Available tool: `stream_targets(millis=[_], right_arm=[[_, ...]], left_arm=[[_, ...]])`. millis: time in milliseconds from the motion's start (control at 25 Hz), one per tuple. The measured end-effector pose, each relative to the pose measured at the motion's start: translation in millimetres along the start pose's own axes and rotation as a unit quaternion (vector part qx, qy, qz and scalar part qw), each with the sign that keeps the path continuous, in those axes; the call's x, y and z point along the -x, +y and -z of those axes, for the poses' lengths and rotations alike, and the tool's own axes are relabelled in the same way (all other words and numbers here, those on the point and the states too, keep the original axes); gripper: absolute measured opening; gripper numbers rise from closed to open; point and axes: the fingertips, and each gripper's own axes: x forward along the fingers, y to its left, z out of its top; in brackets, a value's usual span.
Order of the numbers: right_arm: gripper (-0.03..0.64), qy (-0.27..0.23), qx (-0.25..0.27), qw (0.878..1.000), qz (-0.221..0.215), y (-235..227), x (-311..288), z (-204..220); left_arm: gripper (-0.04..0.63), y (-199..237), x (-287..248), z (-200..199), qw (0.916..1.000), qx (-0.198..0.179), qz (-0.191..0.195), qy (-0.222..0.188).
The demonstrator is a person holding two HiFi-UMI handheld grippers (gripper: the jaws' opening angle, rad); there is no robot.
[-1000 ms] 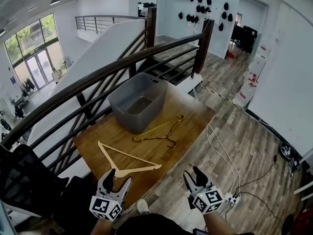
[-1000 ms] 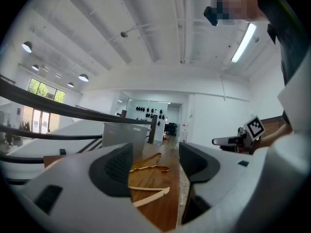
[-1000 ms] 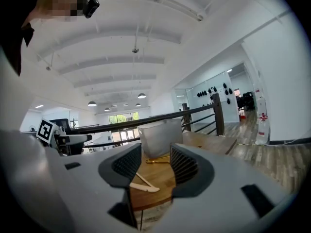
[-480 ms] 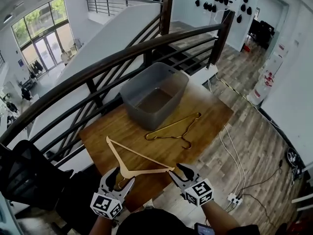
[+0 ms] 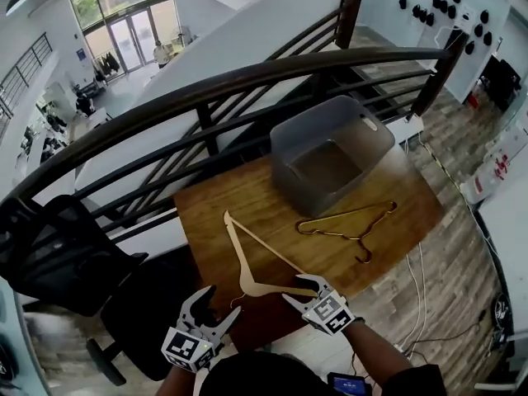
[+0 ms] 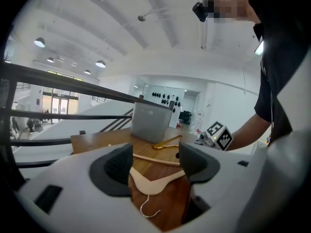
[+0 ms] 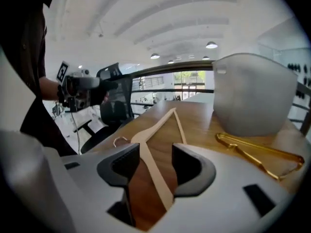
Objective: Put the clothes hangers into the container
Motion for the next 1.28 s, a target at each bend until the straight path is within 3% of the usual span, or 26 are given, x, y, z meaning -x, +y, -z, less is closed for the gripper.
stream_targets(millis=[280,680,1040,1160,1280], right_arm=[[0.239,0.106,0.085,0.989,-0.059,7.1,-48.1,28.4],[0.236,0.147,0.121,0.977,-0.098,13.9,-56.4,45.7],[0.184,0.17,0.135,0.969,-0.115,11.6,-59.5,52.5],[0.083,0.181,0.152,0.964,-0.122,14.9,-59.1,52.2],[0.075,0.193,0.164,0.958,-0.132,20.8,-58.6,52.4]], left_arm=[[0.302,25.7,21.6,11.5,0.9994,0.02,-0.029,-0.002],[0.302,22.4,34.5,19.1,0.9971,0.045,-0.061,-0.012],[0.302,17.4,30.4,16.8,0.9902,0.079,-0.112,-0.029],[0.302,16.7,27.9,11.5,0.9881,0.083,-0.125,-0.034],[0.302,19.7,28.2,4.1,0.9853,0.084,-0.142,-0.042]])
